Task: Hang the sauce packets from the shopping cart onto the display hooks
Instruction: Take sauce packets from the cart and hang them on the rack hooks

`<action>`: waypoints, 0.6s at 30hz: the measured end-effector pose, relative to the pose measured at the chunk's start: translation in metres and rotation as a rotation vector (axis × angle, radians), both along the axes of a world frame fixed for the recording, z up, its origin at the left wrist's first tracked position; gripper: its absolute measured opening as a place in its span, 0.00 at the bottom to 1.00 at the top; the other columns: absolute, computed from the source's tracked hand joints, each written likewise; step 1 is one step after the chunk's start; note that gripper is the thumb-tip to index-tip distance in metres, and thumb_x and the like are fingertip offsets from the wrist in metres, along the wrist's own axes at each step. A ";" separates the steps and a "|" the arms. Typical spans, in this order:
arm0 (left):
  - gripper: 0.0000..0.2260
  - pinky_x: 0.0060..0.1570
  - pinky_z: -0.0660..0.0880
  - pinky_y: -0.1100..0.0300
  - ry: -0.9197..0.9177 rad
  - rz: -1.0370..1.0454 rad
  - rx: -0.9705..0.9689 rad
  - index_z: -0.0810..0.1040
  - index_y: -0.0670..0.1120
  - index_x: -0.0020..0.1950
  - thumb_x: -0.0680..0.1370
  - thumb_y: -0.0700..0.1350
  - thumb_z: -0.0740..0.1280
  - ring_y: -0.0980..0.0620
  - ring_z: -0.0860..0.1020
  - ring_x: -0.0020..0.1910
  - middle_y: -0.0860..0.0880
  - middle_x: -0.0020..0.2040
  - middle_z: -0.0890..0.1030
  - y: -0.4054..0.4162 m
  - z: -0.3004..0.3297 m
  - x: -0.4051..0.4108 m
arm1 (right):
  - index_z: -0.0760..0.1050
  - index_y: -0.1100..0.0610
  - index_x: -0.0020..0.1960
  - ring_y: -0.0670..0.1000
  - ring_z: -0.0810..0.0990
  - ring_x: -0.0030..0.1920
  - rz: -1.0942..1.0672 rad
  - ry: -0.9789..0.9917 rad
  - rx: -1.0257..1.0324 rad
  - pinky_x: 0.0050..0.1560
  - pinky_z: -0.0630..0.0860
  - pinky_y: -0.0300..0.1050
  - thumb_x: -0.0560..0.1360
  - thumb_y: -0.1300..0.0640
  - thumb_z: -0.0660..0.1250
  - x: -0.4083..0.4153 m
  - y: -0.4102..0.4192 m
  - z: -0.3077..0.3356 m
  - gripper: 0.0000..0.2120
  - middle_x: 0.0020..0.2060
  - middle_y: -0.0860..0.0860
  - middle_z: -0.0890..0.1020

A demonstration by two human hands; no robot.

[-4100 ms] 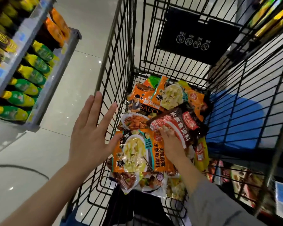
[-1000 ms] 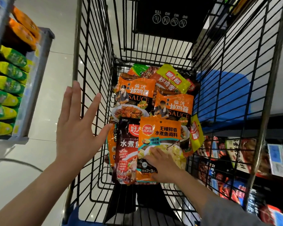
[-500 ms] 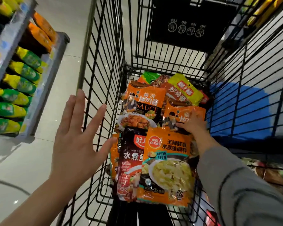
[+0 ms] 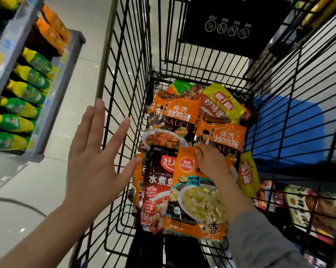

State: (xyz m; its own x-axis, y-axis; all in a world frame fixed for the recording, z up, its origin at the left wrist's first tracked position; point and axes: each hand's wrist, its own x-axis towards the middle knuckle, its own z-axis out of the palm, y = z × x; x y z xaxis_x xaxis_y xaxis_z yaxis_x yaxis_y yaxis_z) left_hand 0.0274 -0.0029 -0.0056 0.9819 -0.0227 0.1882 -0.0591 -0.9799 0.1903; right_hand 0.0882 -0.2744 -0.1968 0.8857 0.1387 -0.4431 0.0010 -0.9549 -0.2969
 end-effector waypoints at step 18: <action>0.30 0.73 0.54 0.48 0.014 -0.011 -0.041 0.68 0.48 0.72 0.72 0.59 0.65 0.42 0.50 0.76 0.39 0.77 0.53 0.003 -0.003 -0.001 | 0.71 0.55 0.47 0.54 0.73 0.53 0.310 0.150 0.122 0.52 0.72 0.48 0.75 0.63 0.61 0.002 0.058 0.032 0.04 0.56 0.52 0.72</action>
State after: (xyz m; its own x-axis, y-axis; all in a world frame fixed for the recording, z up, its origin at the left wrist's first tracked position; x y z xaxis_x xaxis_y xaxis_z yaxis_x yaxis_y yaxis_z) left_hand 0.0266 0.0004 -0.0090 0.9842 -0.0257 0.1751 -0.0664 -0.9707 0.2310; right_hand 0.0906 -0.2163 -0.1649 0.7197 0.4502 -0.5285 0.2322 -0.8735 -0.4278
